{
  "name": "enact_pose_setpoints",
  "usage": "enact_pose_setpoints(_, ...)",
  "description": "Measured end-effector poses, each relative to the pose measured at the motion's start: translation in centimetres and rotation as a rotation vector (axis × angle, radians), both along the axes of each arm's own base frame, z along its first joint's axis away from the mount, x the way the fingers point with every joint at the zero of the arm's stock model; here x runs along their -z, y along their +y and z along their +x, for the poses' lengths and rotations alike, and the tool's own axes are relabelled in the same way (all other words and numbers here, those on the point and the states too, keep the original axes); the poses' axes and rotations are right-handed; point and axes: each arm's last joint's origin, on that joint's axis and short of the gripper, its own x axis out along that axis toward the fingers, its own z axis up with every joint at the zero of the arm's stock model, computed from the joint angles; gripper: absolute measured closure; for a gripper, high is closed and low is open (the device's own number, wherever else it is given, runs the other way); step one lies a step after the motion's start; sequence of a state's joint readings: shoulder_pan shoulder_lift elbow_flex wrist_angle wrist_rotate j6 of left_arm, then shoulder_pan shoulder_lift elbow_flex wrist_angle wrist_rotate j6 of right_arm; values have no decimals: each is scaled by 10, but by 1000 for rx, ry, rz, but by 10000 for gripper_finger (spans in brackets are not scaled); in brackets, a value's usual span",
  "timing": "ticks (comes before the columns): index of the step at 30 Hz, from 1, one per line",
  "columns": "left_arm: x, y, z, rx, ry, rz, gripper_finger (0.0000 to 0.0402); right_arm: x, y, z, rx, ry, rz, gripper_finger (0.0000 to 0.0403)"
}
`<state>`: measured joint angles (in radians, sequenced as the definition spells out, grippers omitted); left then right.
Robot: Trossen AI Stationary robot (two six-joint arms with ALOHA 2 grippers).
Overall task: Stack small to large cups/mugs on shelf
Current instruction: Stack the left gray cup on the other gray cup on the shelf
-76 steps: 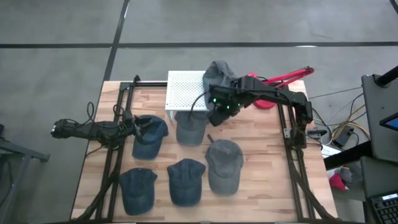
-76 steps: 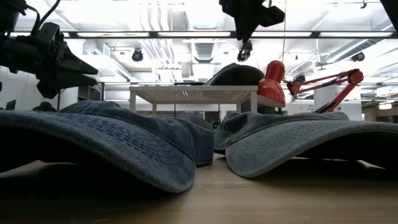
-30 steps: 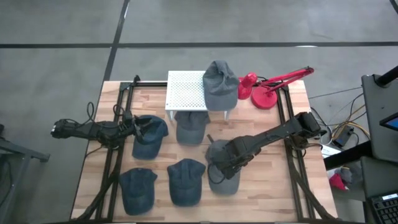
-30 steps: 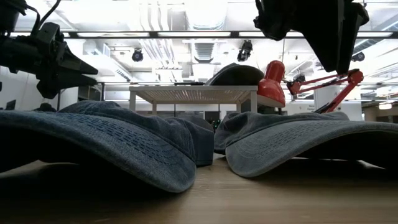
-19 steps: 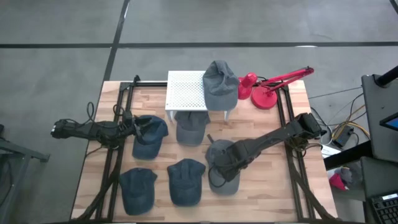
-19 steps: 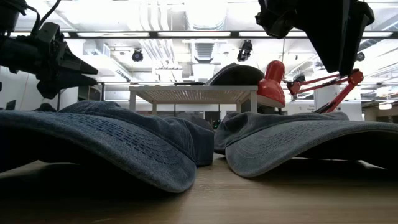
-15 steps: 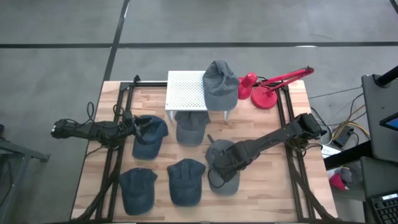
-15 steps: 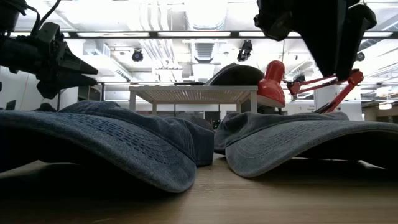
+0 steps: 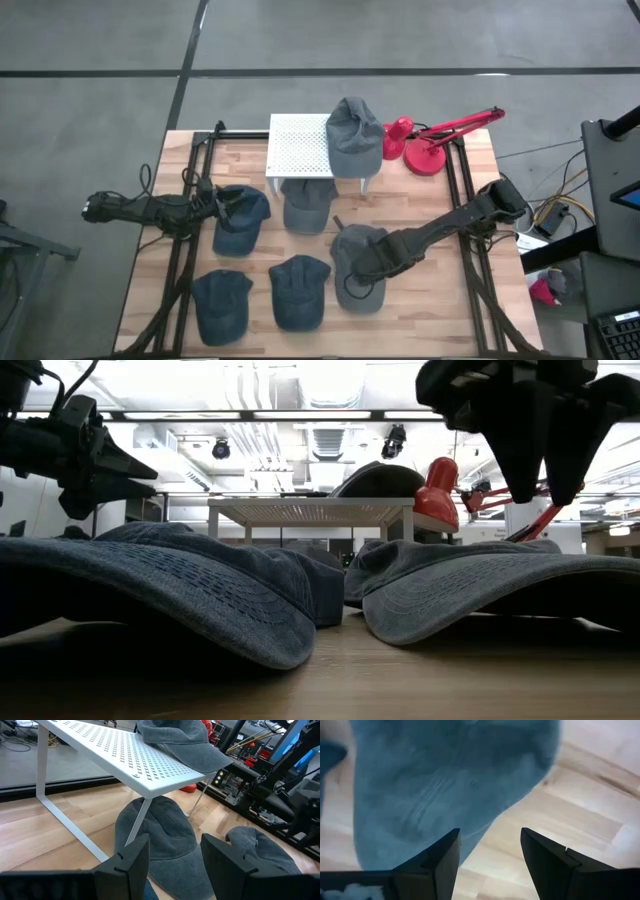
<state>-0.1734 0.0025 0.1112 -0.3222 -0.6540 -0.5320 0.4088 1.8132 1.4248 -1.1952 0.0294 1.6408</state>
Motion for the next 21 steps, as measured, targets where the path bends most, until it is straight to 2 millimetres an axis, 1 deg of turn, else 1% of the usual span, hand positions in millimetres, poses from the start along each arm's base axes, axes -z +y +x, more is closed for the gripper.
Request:
enact_pose_setpoints(3, 0, 0, 0, 0, 0, 0, 221, 5, -3, -6, 52, -34, -6, 197)
enact_pose_setpoints(7, 0, 0, 0, 1, 0, 0, 220, 12, -6, -10, 116, -148, 34, 197)
enact_pose_setpoints(11, 0, 0, 0, 4, -5, -2, 220, 26, -10, -18, 187, -122, 3, 197)
enact_pose_setpoints(17, -1, 0, 0, 3, -9, -2, 220, 32, -10, -18, 184, -145, 11, 197)
enact_pose_setpoints(21, -1, 0, 0, 3, -10, -2, 221, 43, -11, -20, 201, -155, 16, 197)
